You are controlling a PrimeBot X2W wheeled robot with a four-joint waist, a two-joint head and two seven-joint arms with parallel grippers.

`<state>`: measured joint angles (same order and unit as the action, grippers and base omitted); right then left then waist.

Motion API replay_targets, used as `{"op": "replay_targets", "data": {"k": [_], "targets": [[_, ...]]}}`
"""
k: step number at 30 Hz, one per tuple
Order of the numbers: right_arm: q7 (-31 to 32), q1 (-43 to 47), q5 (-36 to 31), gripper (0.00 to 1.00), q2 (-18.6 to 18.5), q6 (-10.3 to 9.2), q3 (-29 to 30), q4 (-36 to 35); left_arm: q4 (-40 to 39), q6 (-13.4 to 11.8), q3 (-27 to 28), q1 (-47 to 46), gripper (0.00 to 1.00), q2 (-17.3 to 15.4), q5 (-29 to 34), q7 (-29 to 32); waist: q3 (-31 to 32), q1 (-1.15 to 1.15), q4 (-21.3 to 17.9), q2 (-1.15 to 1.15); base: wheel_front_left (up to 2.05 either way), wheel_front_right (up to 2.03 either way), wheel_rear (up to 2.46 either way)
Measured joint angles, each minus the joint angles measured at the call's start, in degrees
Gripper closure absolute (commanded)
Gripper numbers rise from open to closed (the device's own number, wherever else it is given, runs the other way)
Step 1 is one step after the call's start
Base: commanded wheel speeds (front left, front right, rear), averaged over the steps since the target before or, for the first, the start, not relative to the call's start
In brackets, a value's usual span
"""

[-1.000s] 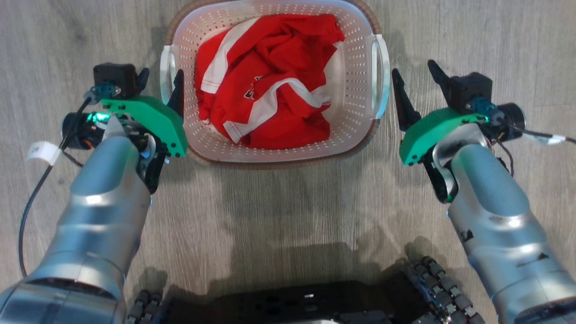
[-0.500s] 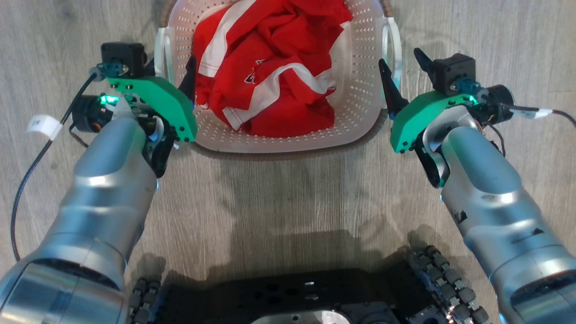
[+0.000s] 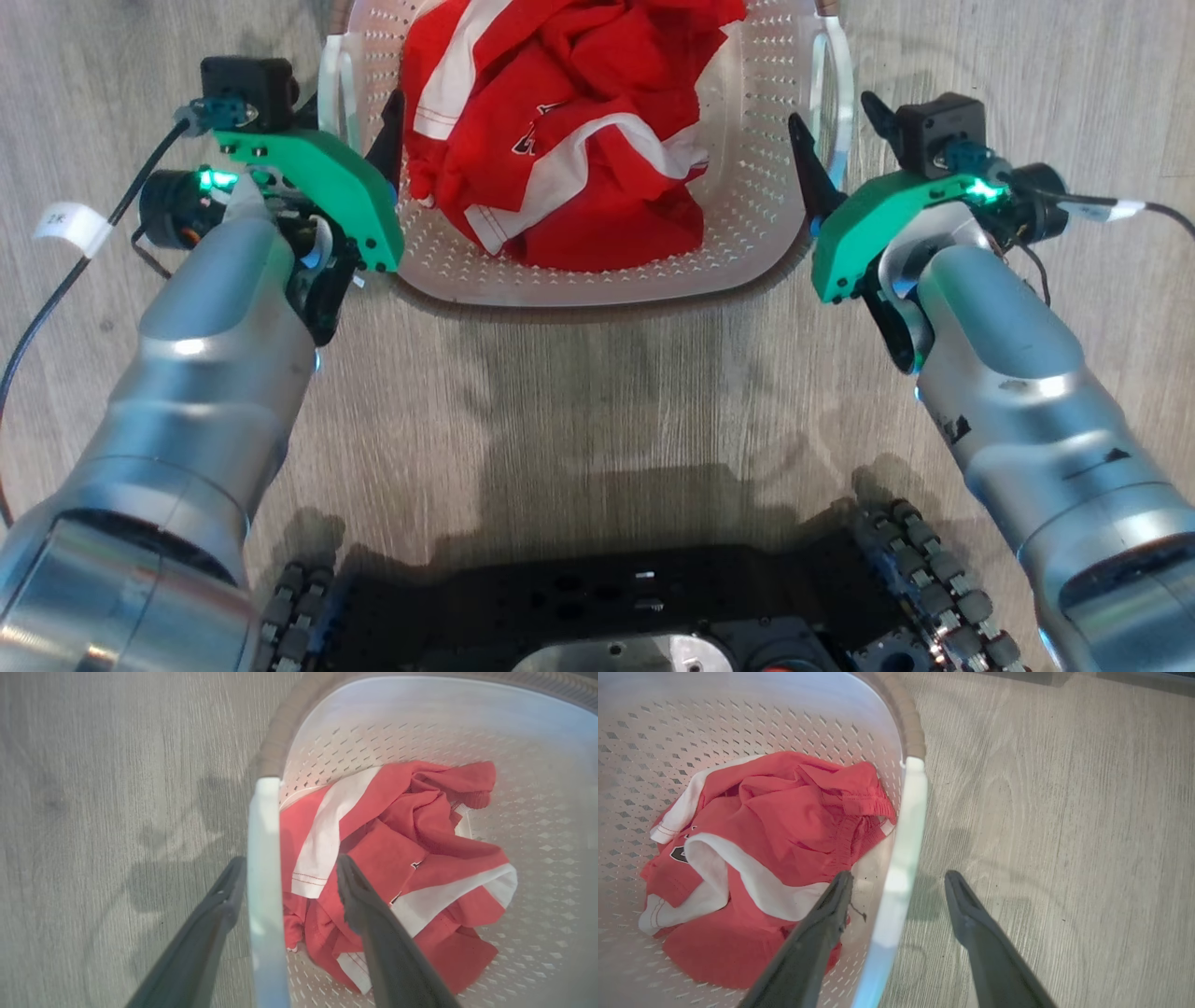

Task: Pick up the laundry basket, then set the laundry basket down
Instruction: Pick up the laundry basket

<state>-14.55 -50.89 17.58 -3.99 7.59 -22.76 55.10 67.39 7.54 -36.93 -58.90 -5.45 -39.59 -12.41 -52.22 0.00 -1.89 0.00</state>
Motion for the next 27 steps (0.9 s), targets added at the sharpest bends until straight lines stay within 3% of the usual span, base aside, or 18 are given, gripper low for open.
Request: {"op": "replay_targets", "data": {"k": [3, 4, 5, 6, 27], "targets": [[0.0, -1.0, 0.5, 0.00, 0.0, 0.00, -0.1, 0.5, 0.6, 0.0, -1.9, -0.7, 0.00, -0.2, -0.8, 0.0, -0.3, 0.00, 0.1, 0.00, 0.00, 0.00, 0.00], [0.0, -1.1, 0.7, 0.00, 0.0, 0.00, -0.1, 0.6, 0.8, 0.0, -2.1, -1.0, 0.27, -0.2, -1.3, 0.0, -0.4, 0.00, 0.1, 0.00, 0.00, 0.00, 0.00], [0.0, -1.3, 0.9, 0.44, 0.0, 0.00, -0.2, 0.9, 0.9, 0.0, -2.3, -1.2, 0.91, -0.2, -1.9, 0.0, -0.4, 0.00, 0.2, 0.00, 0.00, 0.00, 0.00], [0.0, -1.5, 1.4, 1.00, 0.0, 0.00, -0.4, 1.4, 0.9, 0.0, -2.7, -1.3, 1.00, -0.2, -2.4, 0.0, -0.5, 0.00, 0.2, 0.00, 0.00, 0.00, 0.00], [0.0, -2.7, 5.8, 1.00, 0.1, 0.00, -4.3, 6.2, 0.4, -0.1, -9.6, -1.0, 1.00, -0.8, -12.7, 3.3, 1.6, 0.00, 1.0, 0.00, 0.00, 0.00, 0.00]]}}
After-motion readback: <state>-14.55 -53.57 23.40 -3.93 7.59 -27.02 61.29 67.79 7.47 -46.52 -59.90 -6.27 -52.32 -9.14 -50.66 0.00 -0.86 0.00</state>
